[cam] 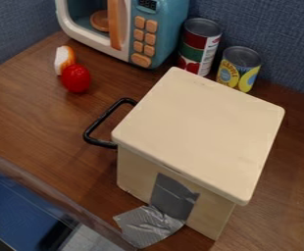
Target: Opened the drawer
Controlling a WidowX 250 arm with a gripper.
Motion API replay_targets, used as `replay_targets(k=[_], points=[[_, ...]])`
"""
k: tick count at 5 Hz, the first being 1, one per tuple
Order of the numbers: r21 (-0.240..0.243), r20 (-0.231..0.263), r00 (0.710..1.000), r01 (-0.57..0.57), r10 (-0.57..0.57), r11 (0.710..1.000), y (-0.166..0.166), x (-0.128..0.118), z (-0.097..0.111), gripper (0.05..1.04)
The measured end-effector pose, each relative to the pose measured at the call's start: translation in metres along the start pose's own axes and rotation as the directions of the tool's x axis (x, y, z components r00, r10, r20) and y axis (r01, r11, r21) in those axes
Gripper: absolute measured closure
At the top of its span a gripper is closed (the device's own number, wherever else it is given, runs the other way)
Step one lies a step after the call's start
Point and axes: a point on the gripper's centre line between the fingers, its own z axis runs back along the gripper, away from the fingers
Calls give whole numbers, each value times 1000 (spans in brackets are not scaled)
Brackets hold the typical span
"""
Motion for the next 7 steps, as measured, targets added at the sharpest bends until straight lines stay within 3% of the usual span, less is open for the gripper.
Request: replay_targets(k=[1, 2, 4, 7], points=[[-5, -4, 1000, -12, 12, 1000, -1, 0, -2, 84], [19, -11, 995, -101, 101, 995, 0, 24, -13, 84], [-31, 13, 947, -320, 320, 947, 15, 56, -38, 84], [-60, -21, 906, -423, 422, 904, 21, 92, -83, 84]])
